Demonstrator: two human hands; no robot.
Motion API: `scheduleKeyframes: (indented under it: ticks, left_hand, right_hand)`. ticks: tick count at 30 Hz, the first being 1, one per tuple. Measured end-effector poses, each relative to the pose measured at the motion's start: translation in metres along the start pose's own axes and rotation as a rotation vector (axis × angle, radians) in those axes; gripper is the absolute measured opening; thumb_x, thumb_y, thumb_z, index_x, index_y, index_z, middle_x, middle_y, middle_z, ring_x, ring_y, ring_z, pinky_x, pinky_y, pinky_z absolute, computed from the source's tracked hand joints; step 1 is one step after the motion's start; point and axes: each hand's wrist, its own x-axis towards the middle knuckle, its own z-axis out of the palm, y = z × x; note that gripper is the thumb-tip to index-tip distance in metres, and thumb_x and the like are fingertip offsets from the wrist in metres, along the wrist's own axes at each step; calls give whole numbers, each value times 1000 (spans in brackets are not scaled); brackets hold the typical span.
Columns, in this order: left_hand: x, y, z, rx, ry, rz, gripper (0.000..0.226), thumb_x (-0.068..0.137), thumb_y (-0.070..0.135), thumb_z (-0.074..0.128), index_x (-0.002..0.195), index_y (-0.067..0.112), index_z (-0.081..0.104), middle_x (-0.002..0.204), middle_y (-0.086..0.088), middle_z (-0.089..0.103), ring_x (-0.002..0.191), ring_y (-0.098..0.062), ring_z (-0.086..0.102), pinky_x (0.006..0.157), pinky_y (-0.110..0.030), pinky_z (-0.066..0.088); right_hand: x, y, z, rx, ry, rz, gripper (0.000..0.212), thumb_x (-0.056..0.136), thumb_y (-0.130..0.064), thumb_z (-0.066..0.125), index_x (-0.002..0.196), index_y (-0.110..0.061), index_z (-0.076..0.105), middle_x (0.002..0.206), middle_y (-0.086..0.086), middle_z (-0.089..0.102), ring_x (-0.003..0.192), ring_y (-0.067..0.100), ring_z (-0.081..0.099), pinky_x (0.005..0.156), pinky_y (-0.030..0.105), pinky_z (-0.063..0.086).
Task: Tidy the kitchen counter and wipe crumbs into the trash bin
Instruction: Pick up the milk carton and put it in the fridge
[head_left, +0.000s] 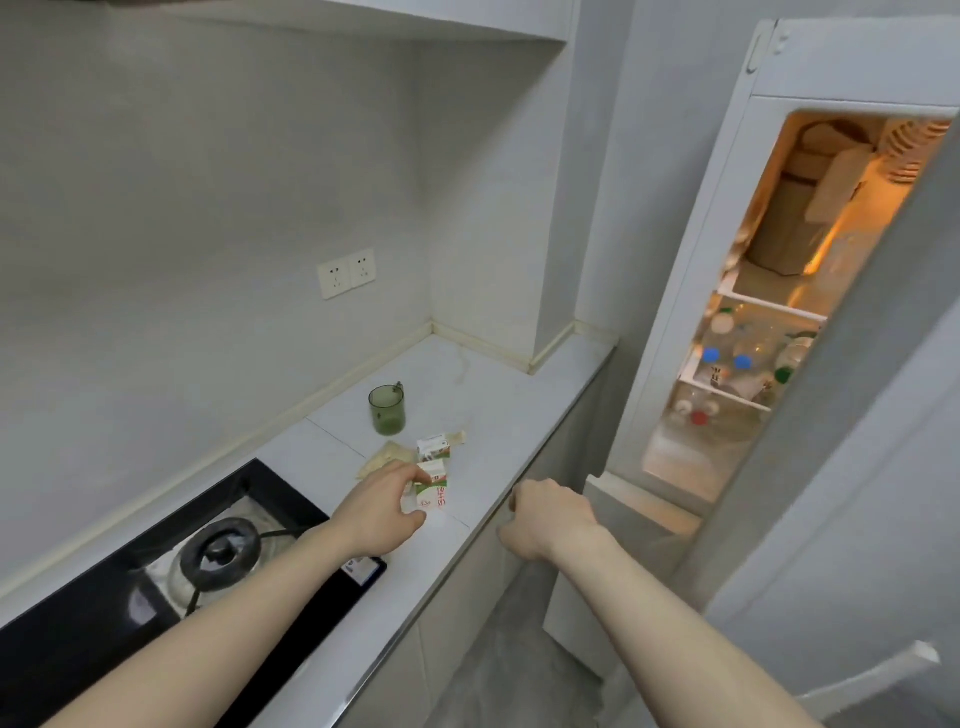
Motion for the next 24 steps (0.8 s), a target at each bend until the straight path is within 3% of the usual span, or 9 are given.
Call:
scheduleKeyframes:
  ticks: [8,16,19,24]
  left_hand:
    - [53,-35,8,-61,-70,-122,52,83,32,73,132,27,58,135,4,56,119,-15,54,97,-26,44]
    - [116,-73,28,-3,-207,-137,55,86,31,71,138,22,53,141,0,47,122,-18,55,96,-27,45]
    - [132,-80,36,27,-240,-129,57,88,32,70,140,19,51,141,-3,47,119,-20,58,97,-32,49]
    - [148,-89,54,66,-281,-154,59,89,34,68,143,21,47,140,-1,47,120,-20,57,97,-37,51]
  right_hand:
    - [34,17,12,340,-37,145,50,84,-47,55,126,-24,65,130,2,65,115,25,63,94,33,52]
    - [85,31,13,345,-9,134,45,87,-38,59,130,-26,62,122,-4,66,111,19,63,95,30,50]
    - [105,37,16,301,-19,139,46,88,-35,60,133,-26,60,128,-3,65,115,20,62,94,27,48]
    - [155,16,20,286,-47,45,55,90,-34,59,144,-27,51,143,-1,55,129,22,54,105,36,46]
